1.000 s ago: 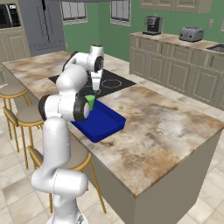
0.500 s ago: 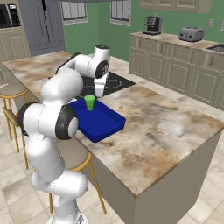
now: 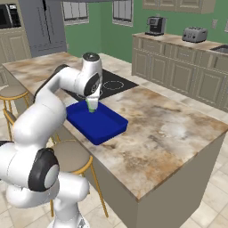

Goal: There is a tray on the dining counter. Grab the cup, mug, and pitcher and place them on the tray. The pitcher may be placed next to the tray if it cannot fit the tray.

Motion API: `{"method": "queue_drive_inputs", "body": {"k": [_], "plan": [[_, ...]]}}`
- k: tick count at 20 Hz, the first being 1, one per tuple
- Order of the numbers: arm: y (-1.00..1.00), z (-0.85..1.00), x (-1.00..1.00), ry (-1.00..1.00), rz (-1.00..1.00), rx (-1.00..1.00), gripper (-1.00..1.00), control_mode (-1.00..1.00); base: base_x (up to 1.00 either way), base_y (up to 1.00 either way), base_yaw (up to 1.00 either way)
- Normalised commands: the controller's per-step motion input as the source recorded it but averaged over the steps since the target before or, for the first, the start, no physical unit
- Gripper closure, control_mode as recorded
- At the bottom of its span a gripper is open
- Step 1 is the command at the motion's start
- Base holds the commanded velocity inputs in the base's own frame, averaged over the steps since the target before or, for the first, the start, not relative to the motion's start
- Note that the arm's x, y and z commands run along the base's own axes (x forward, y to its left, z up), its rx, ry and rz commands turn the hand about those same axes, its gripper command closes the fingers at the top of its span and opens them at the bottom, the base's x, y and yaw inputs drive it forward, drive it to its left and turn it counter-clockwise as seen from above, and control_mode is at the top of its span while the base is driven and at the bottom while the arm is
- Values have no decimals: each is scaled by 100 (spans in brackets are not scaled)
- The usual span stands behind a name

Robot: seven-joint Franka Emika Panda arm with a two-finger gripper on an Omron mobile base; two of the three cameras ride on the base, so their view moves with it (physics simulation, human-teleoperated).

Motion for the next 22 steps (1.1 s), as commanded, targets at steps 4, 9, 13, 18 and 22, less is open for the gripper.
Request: {"method": "queue_drive_inputs", "body": {"k": [4,9,13,18,22], "plan": [[0,31,-50,-1,31,0,-100,-100,0,0,0],[0,45,-42,-3,34,-1,-100,-100,0,0,0],[0,44,-54,-7,23,-8,-100,-100,0,0,0],[-21,7,-61,-15,16,-19,-100,-100,0,0,0],[-21,6,-64,-12,14,-32,-100,-100,0,0,0]]}}
